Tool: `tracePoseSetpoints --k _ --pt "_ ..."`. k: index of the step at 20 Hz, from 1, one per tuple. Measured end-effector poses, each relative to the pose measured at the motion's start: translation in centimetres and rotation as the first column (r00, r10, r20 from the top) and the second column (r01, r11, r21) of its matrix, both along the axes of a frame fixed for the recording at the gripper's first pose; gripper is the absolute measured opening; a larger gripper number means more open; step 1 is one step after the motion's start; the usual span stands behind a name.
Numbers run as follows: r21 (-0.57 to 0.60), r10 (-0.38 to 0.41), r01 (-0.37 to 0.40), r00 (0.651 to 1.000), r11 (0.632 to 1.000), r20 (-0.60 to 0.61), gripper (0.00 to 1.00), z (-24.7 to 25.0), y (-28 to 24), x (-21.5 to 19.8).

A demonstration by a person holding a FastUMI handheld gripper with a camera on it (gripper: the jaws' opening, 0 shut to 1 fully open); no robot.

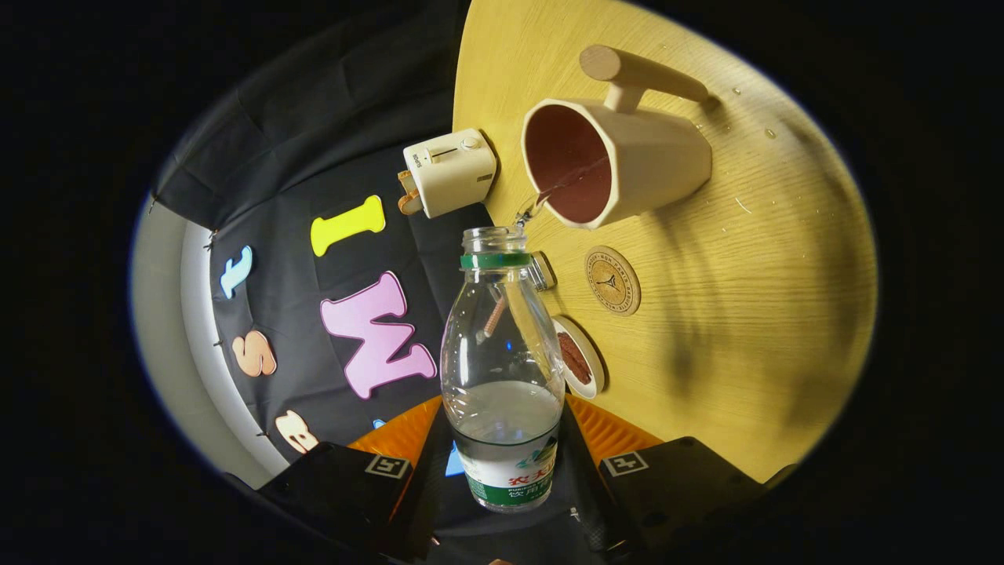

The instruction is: Take the bottle from table, then pour the juice into the cup, finally place the bottle on the coaster

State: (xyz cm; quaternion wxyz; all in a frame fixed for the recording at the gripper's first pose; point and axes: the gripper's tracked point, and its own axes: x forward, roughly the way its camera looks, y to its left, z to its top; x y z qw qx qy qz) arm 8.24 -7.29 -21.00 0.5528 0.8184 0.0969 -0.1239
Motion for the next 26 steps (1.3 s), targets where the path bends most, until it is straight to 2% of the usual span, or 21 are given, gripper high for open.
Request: tracePoseSetpoints --k 9,17,26 --pt "0.067 -0.073 0.071 0.997 0.995 0.025 0.74 1.3 -0.4 1.0" --pt "0.125 -0.110 0.103 0.993 0.987 0.050 0.74 2.6 -1.0 1.1" --pt "0.242 -0.227 0.206 0.972 0.948 0.064 0.74 4.2 -3.3 1.3"
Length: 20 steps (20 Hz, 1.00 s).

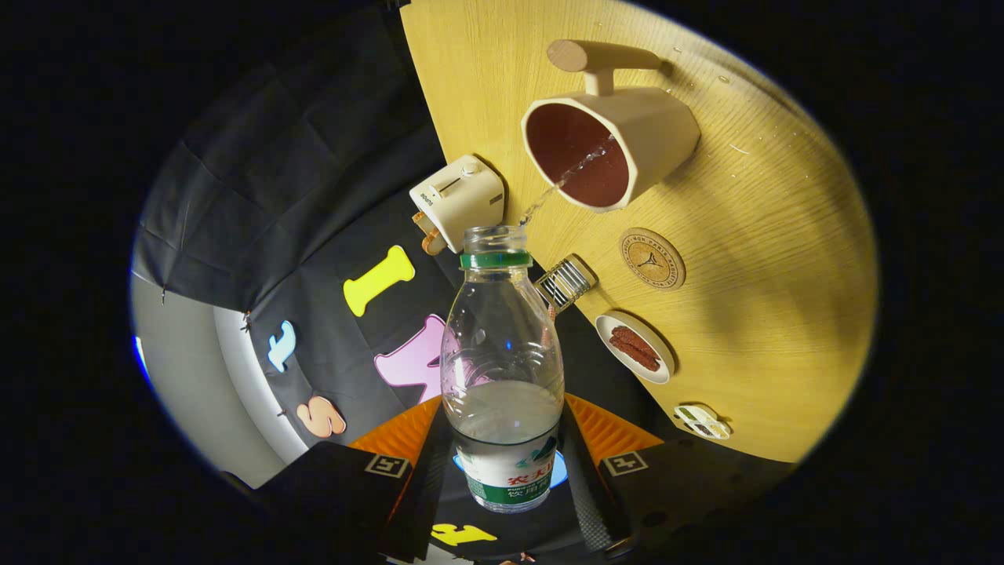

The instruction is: Take the bottle from table, then pour the juice into the cup, finally place the bottle on the coaster

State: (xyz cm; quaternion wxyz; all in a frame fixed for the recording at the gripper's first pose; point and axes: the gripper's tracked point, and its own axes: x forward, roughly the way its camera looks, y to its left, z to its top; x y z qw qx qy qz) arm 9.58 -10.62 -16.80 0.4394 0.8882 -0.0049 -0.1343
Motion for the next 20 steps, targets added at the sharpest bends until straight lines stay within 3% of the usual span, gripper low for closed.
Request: tracePoseSetpoints --k 11,20 --pt "0.059 0.026 -0.026 1.000 0.998 -0.014 0.74 0.25 -0.17 0.07" --pt "0.032 0.025 -0.023 0.999 0.999 -0.041 0.74 -0.52 -0.37 0.33"
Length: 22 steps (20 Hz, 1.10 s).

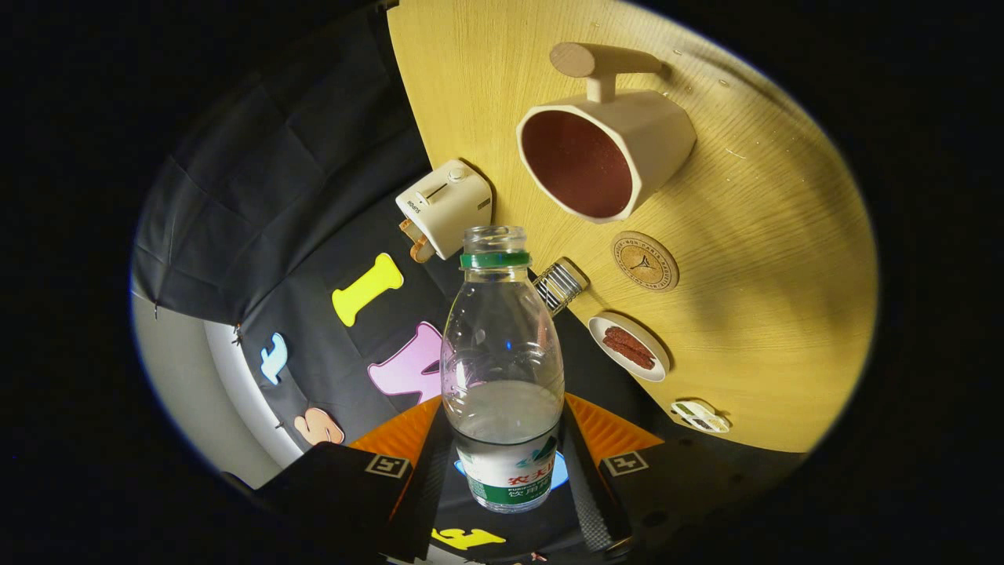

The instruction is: Take the bottle from table, then pour the juice into the cup, finally place the bottle on the coaster

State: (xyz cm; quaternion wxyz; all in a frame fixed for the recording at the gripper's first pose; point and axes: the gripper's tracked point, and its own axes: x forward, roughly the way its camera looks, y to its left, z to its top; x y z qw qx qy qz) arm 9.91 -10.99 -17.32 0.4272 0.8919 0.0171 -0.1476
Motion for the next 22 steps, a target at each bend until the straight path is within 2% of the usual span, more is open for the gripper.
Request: tracePoseSetpoints --k 8,10,12,14,16,20,22 --pt "-0.113 0.009 -0.012 1.000 0.994 -0.027 0.74 -1.2 0.7 -0.2" --pt "-0.177 0.030 -0.037 0.999 0.984 -0.042 0.74 -1.5 1.2 -0.3" --pt "-0.277 0.064 -0.083 0.995 0.957 -0.077 0.74 -1.9 1.6 -0.3" --pt "-0.401 0.086 -0.127 0.989 0.907 -0.119 0.74 -2.1 1.6 -0.4" --pt "-0.523 0.087 -0.166 0.981 0.836 -0.172 0.74 -2.5 1.1 -0.3" --pt "-0.718 0.079 -0.249 0.962 0.649 -0.262 0.74 -2.6 0.3 0.0" --pt "-0.793 0.070 -0.287 0.952 0.537 -0.297 0.74 -2.4 0.4 0.4"
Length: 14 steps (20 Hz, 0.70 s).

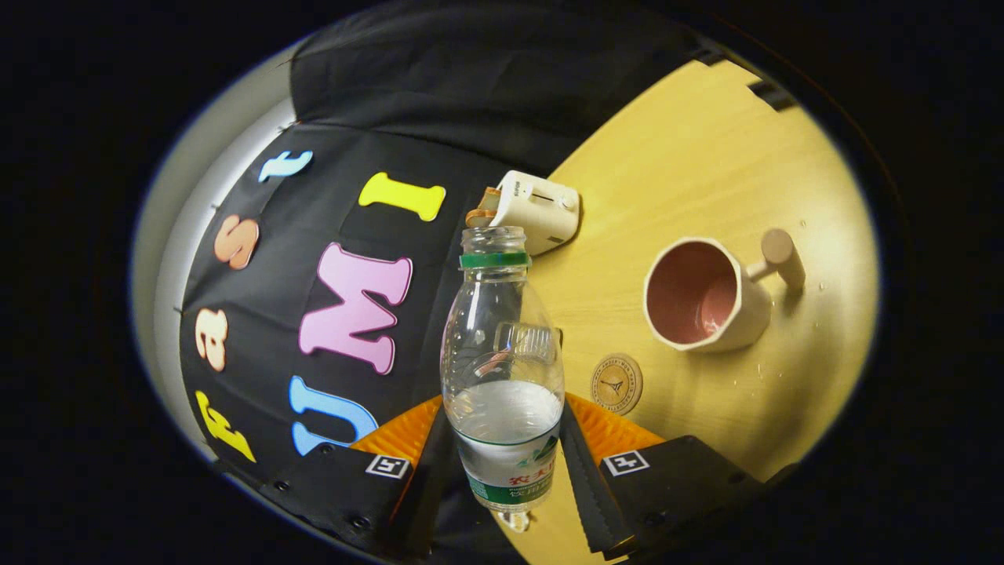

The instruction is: Take the bottle from table, then pour the juice into the cup, finally place the bottle on the coaster

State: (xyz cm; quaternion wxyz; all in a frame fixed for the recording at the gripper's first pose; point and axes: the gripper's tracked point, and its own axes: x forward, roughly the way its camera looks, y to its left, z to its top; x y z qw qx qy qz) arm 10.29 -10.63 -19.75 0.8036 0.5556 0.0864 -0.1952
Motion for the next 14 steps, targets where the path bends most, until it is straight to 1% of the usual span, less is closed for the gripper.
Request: tracePoseSetpoints --k 2,3,4,5,7,9,12,14 --pt "-0.158 0.022 -0.027 0.999 0.987 -0.033 0.74 0.3 -0.1 0.4" --pt "-0.240 0.029 -0.039 0.999 0.970 -0.046 0.74 0.7 0.0 0.6" --pt "-0.323 0.035 -0.053 0.998 0.945 -0.061 0.74 1.1 0.1 0.8" --pt "-0.405 0.039 -0.066 0.996 0.912 -0.075 0.74 1.4 0.2 1.1" --pt "-0.556 0.046 -0.095 0.994 0.826 -0.102 0.74 2.3 0.6 1.8" --pt "-0.664 0.055 -0.117 0.992 0.738 -0.115 0.74 3.4 1.5 2.4" --pt "-0.782 0.052 -0.142 0.989 0.606 -0.140 0.74 4.2 2.5 3.6" --pt "-0.838 0.039 -0.150 0.988 0.524 -0.152 0.74 4.6 2.6 4.5"
